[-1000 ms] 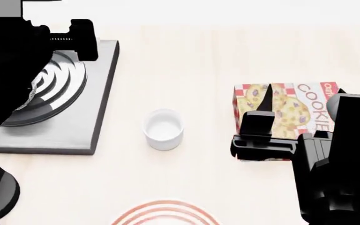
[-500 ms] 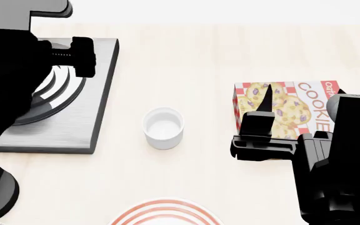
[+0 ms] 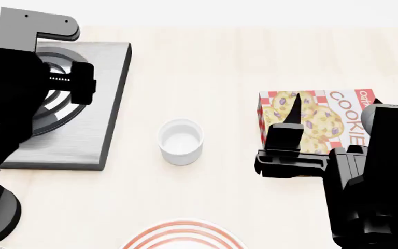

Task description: Pick the akita bowl on the stove and place it on the plate.

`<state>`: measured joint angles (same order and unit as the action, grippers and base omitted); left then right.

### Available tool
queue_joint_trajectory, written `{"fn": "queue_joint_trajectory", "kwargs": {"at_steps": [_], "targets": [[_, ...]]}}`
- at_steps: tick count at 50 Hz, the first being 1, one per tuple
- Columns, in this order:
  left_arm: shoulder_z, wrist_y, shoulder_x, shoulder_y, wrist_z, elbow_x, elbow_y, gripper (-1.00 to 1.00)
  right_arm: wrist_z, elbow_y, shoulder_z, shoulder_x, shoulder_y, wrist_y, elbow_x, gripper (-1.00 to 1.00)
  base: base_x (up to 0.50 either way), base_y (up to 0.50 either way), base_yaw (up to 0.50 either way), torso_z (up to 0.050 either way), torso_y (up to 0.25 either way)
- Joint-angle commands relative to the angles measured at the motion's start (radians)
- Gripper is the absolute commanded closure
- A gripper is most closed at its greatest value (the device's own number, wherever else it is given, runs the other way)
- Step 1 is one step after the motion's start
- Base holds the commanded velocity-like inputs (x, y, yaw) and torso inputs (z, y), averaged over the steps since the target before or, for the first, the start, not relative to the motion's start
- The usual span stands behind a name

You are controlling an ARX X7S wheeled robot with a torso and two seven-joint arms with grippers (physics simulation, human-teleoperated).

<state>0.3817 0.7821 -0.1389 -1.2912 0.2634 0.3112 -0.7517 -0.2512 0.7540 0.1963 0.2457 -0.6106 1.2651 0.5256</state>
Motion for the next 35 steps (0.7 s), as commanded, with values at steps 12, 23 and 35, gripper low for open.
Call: {"fn": "queue_joint_trajectory", "kwargs": {"at_steps": [12,23,35], "targets": [[0.019,0.009,-0.01,0.009,0.041,-0.02,-0.035,-1.0,-0.011,-0.002,-0.001,0.006,0.001,-0.005,0.013,-1.0,0.0,0.0,0.0,0.0,0.0],[0.022,0.007,-0.012,0.009,0.047,-0.022,-0.06,-1.0,-0.016,-0.004,-0.002,0.008,0.001,-0.007,0.02,-1.0,0.0,0.0,0.0,0.0,0.0],[0.038,0.001,-0.015,0.014,0.047,-0.03,-0.09,-1.0,-0.021,-0.005,-0.003,0.011,0.002,-0.009,0.027,-1.0,0.0,0.0,0.0,0.0,0.0]]}}
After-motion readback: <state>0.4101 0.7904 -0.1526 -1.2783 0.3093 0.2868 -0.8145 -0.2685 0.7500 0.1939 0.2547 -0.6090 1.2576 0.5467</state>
